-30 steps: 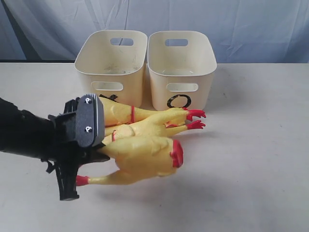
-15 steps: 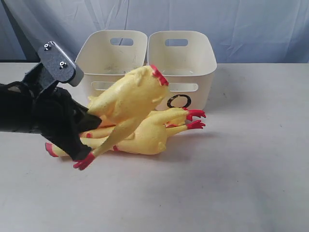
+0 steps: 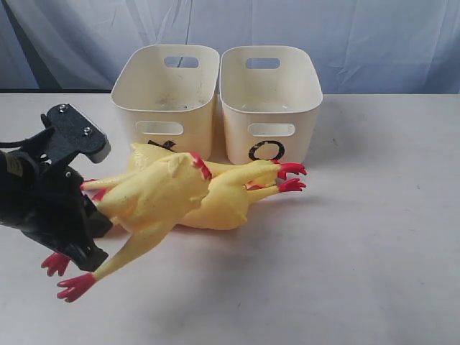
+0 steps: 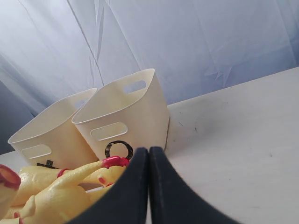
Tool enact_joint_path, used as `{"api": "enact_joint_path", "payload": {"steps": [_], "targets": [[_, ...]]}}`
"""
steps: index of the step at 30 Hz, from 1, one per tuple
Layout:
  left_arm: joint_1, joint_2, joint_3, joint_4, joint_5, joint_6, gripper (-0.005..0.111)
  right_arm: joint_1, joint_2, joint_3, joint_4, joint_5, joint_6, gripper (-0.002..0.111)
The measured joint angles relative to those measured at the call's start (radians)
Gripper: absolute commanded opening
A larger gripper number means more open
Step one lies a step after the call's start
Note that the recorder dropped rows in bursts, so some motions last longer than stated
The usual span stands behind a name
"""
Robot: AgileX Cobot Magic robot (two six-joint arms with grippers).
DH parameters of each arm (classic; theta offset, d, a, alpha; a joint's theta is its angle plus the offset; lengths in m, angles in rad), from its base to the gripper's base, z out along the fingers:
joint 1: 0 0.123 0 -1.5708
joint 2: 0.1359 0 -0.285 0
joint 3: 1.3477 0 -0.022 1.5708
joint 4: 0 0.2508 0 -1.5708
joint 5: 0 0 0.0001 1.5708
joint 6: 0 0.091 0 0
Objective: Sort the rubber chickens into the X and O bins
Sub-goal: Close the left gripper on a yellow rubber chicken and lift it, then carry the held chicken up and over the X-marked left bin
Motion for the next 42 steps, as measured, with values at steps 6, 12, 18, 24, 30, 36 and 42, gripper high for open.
{"api": "enact_joint_path", "payload": {"steps": [6, 12, 18, 24, 30, 36, 42], "targets": [[0.000, 0.000, 0.000, 0.056, -0.050, -0.047, 0.000, 0.000, 0.000, 0.000, 0.000, 0.000, 0.000, 0.000], [0.000, 0.000, -0.028, 0.094, -0.091, -0.096, 0.000, 0.000, 0.000, 0.000, 0.000, 0.000, 0.000, 0.000], [0.000, 0.000, -0.086, 0.121, -0.114, -0.100, 0.000, 0.000, 0.000, 0.000, 0.000, 0.000, 0.000, 0.000], [0.000, 0.033, -0.191, 0.132, -0.132, -0.135, 0.000, 0.000, 0.000, 0.000, 0.000, 0.000, 0.000, 0.000], [0.000, 0.122, -0.322, 0.212, -0.132, -0.177, 0.000, 0.000, 0.000, 0.000, 0.000, 0.000, 0.000, 0.000], [0.000, 0.253, -0.477, 0.329, -0.112, -0.212, 0.000, 0.000, 0.000, 0.000, 0.000, 0.000, 0.000, 0.000], [0.103, 0.418, -0.701, 0.344, -0.099, -0.279, 0.000, 0.000, 0.000, 0.000, 0.000, 0.000, 0.000, 0.000]]}}
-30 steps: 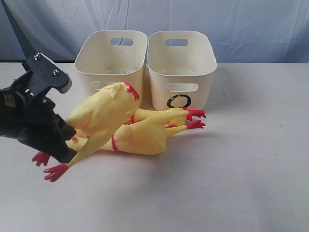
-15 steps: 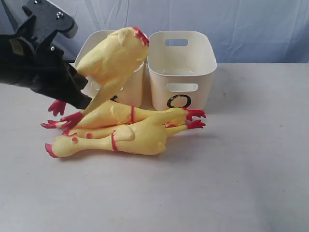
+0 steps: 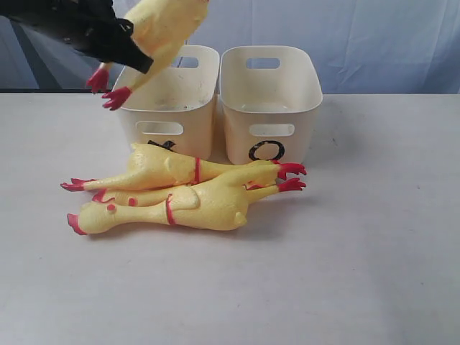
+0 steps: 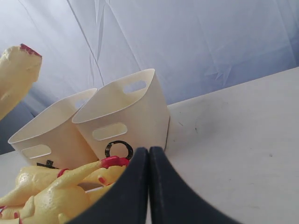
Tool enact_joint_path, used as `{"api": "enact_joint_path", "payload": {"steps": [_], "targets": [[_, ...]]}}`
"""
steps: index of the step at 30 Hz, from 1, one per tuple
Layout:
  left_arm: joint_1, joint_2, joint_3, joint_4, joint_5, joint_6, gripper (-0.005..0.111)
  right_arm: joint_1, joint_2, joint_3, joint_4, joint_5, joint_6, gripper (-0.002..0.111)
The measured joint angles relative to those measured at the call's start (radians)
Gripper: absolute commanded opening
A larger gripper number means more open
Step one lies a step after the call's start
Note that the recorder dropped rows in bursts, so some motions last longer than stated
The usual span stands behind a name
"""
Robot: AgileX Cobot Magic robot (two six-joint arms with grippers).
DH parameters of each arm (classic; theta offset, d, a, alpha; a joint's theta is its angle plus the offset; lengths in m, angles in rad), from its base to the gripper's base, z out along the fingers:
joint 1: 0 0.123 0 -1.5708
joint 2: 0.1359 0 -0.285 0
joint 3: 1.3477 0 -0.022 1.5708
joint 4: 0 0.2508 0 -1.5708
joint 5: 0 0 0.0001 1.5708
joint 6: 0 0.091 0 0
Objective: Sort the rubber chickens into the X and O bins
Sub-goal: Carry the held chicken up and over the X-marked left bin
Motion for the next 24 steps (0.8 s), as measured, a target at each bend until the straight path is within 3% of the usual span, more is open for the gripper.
{"api": "enact_joint_path", "payload": {"steps": [5, 14, 24], "targets": [[0.033, 0.104, -0.157, -0.007, 0.012, -0.004, 0.000, 0.000, 0.000, 0.000, 0.000, 0.000, 0.000, 0.000], [0.033, 0.368, -0.413, -0.028, 0.042, -0.026, 0.000, 0.000, 0.000, 0.000, 0.000, 0.000, 0.000, 0.000], [0.035, 0.486, -0.479, -0.006, 0.058, -0.037, 0.000, 0.000, 0.000, 0.000, 0.000, 0.000, 0.000, 0.000]]}}
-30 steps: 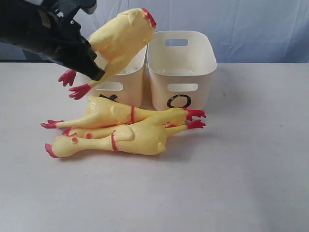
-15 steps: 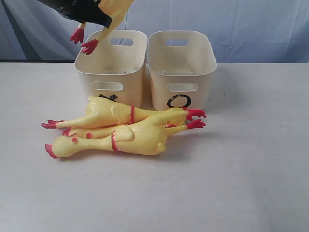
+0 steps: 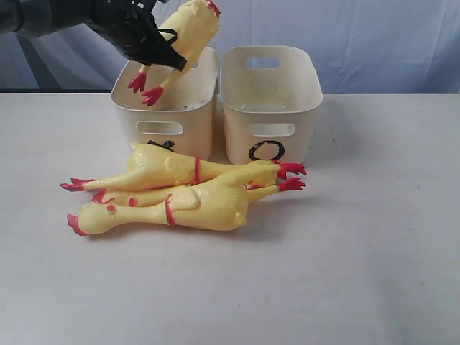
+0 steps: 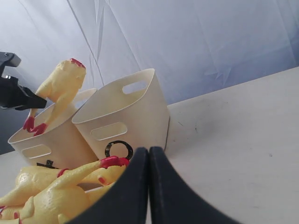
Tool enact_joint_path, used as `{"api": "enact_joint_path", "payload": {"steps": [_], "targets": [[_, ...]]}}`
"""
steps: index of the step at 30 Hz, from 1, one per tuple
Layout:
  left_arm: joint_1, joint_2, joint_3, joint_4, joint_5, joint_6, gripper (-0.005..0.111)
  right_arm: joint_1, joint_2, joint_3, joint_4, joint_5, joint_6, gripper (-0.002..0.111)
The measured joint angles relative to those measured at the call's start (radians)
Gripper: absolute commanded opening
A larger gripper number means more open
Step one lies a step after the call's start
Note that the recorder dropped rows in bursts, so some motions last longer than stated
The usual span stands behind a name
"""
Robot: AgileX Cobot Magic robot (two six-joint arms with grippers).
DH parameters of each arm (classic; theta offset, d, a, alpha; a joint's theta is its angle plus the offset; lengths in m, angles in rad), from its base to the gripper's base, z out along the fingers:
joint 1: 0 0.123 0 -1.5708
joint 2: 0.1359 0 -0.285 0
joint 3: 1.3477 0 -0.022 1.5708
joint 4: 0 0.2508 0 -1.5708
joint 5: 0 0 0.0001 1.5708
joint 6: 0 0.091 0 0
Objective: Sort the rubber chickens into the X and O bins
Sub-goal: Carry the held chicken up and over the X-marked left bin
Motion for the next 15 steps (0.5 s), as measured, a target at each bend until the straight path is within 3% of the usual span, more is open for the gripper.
{"api": "enact_joint_path", "payload": {"steps": [15], "targets": [[0.000, 0.029, -0.002, 0.130, 0.079, -0.089, 0.000, 0.000, 0.000, 0.000, 0.000, 0.000, 0.000, 0.000]]}}
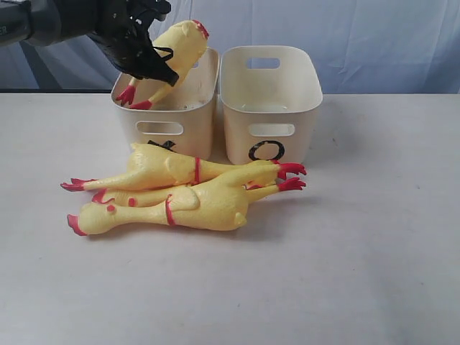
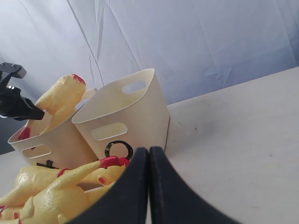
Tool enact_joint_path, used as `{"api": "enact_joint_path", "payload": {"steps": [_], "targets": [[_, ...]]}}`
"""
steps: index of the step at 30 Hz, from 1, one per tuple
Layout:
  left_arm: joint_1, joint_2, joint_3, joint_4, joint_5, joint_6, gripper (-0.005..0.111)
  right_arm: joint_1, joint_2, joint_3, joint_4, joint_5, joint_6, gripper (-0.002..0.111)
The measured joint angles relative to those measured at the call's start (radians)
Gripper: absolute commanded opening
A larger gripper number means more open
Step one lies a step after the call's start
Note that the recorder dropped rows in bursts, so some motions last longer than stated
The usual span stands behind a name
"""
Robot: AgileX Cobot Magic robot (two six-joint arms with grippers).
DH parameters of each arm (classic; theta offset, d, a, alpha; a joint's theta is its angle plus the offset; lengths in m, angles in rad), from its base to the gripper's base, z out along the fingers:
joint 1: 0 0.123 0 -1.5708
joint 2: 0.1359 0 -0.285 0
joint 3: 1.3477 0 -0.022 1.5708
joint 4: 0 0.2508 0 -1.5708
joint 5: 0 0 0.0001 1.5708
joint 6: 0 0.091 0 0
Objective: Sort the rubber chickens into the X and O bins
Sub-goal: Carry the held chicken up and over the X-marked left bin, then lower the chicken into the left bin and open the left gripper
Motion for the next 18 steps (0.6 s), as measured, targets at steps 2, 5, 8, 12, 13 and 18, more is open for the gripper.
{"api": "enact_joint_path", "payload": {"steps": [2, 5, 8, 12, 13, 18], "targets": [[0.000, 0.000, 0.000, 0.000, 0.007, -0.004, 0.001, 0.000, 0.000, 0.000, 0.000, 0.000, 0.000, 0.000], [0.000, 0.000, 0.000, 0.000, 0.017, -0.006, 0.010, 0.000, 0.000, 0.000, 0.000, 0.000, 0.000, 0.000], [0.000, 0.000, 0.000, 0.000, 0.021, -0.006, 0.023, 0.000, 0.000, 0.000, 0.000, 0.000, 0.000, 0.000], [0.000, 0.000, 0.000, 0.000, 0.025, -0.008, 0.038, 0.000, 0.000, 0.000, 0.000, 0.000, 0.000, 0.000], [0.000, 0.000, 0.000, 0.000, 0.025, -0.008, 0.039, 0.000, 0.000, 0.000, 0.000, 0.000, 0.000, 0.000], [0.000, 0.000, -0.002, 0.000, 0.025, -0.008, 0.039, 0.000, 0.000, 0.000, 0.000, 0.000, 0.000, 0.000]]}}
